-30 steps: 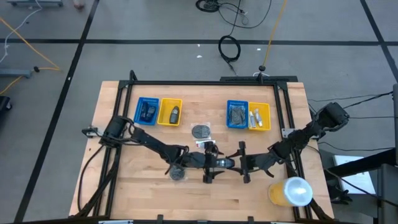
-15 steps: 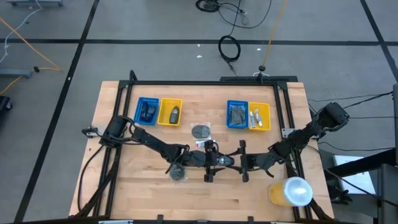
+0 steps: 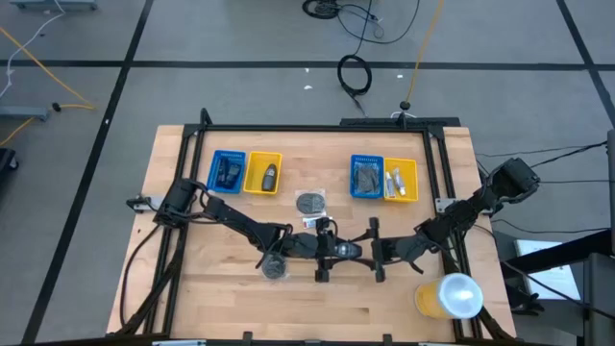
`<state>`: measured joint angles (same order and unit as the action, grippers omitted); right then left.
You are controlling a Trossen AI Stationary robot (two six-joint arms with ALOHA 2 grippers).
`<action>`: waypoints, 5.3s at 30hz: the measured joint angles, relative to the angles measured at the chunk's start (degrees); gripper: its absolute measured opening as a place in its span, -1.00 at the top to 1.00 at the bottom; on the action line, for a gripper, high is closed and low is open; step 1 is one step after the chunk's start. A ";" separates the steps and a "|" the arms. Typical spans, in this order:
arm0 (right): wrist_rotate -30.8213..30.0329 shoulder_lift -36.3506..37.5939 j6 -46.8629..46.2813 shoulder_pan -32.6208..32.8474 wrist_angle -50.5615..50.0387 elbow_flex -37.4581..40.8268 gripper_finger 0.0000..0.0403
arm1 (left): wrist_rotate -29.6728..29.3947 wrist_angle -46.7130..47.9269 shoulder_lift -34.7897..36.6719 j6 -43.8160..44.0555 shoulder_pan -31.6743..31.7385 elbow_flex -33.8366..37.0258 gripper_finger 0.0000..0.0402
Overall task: Pick & Place Travel size toiletries
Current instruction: Put the gray deodorant into the left yellow bin, then put the black hairbrush into the right blue bin
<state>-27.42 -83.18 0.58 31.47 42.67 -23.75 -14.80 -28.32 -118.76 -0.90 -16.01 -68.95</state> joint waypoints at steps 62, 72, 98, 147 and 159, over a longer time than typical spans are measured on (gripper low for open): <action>-8.31 0.07 -4.43 0.89 -7.36 0.00 -0.53 | -16.75 68.70 21.11 49.80 29.48 10.86 -0.12; -8.31 0.07 -4.43 0.89 -7.38 0.00 -0.53 | -16.74 68.96 20.90 50.47 29.49 10.86 -0.12; -8.31 0.04 -4.43 0.88 -7.38 0.00 -0.53 | -18.00 72.84 21.45 49.02 29.30 10.88 -0.32; -2.69 0.52 -2.10 3.01 -7.77 0.00 -0.53 | 0.43 19.40 21.68 33.40 -5.25 29.65 0.27; -2.74 0.52 -2.46 3.01 -7.77 0.00 -0.53 | 3.23 12.19 21.68 25.57 -3.78 31.28 0.95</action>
<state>-30.15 -82.65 -1.89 34.48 34.89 -23.75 -11.57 -16.13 -97.08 24.66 -19.79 -37.67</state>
